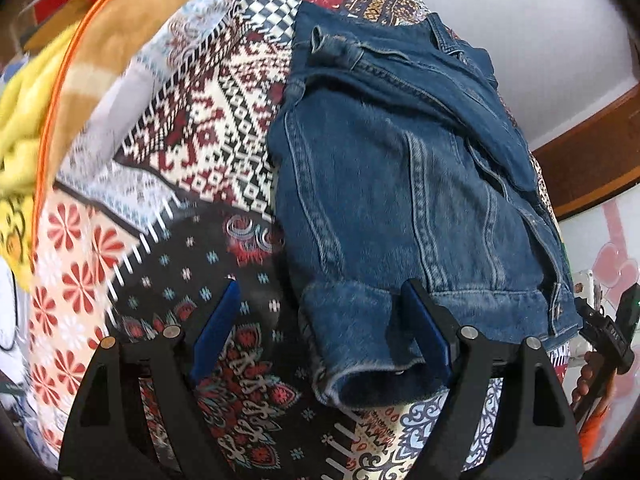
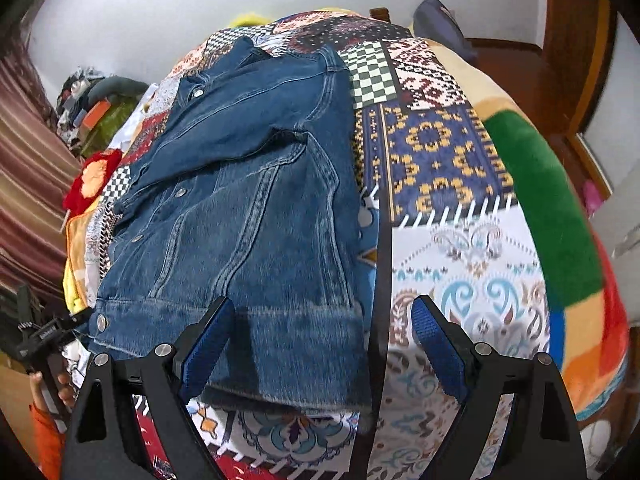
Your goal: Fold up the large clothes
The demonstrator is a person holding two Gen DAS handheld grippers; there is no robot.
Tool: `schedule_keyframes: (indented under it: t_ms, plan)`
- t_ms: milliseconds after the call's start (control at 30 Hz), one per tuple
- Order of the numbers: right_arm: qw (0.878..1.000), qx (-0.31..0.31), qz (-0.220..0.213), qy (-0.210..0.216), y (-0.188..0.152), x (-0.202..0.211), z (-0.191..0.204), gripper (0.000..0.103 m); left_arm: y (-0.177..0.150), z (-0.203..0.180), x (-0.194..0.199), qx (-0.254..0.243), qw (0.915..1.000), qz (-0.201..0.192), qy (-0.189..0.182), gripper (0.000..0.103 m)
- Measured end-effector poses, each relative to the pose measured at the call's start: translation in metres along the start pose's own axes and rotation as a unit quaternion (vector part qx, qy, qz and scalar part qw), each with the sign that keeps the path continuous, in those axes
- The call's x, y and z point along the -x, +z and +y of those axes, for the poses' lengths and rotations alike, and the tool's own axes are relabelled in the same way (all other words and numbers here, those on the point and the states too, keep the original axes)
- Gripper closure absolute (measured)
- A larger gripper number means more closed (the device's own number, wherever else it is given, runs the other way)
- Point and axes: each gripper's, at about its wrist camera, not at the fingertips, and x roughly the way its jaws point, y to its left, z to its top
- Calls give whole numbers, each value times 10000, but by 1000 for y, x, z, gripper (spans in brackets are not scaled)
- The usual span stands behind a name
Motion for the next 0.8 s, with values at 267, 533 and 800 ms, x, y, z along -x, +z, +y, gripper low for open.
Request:
schedule_keyframes:
  t_ms: [267, 533, 800]
  plan:
    - [9994, -57, -181, 293, -10, 7, -1, 51, -12, -6, 3, -37, 9993, -17, -359, 45]
    - [9991, 68, -342, 250, -13, 11, 5, 79, -16, -21, 16, -448, 9985, -199, -240, 73]
    - [9962, 59, -689, 524, 11, 26, 7, 86, 2, -34, 45, -662, 9949, -654, -379, 84]
